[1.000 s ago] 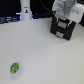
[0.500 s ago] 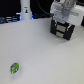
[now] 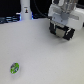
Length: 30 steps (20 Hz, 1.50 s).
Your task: Open the kcup holder, insert the kcup into the holder, and close the kcup holder
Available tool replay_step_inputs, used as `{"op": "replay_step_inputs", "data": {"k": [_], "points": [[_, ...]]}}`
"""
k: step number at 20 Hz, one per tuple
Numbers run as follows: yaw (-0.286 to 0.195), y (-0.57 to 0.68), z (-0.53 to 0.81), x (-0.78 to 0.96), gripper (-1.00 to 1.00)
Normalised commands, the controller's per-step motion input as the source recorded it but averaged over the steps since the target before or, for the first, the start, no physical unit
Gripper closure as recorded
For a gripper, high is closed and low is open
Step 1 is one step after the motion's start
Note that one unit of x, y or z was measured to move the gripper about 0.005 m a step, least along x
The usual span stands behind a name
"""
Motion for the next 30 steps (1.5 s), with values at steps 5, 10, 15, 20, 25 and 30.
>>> {"op": "replay_step_inputs", "data": {"k": [5, 10, 15, 20, 25, 30], "points": [[-0.076, -0.36, 0.12, 0.93, 1.0], [-0.077, -0.36, 0.13, 0.93, 1.0], [-0.074, -0.36, 0.11, 0.91, 1.0], [-0.069, -0.21, 0.11, 0.66, 1.0], [-0.109, -0.11, 0.14, 0.49, -1.0], [-0.138, -0.27, 0.27, 0.41, -1.0]]}}
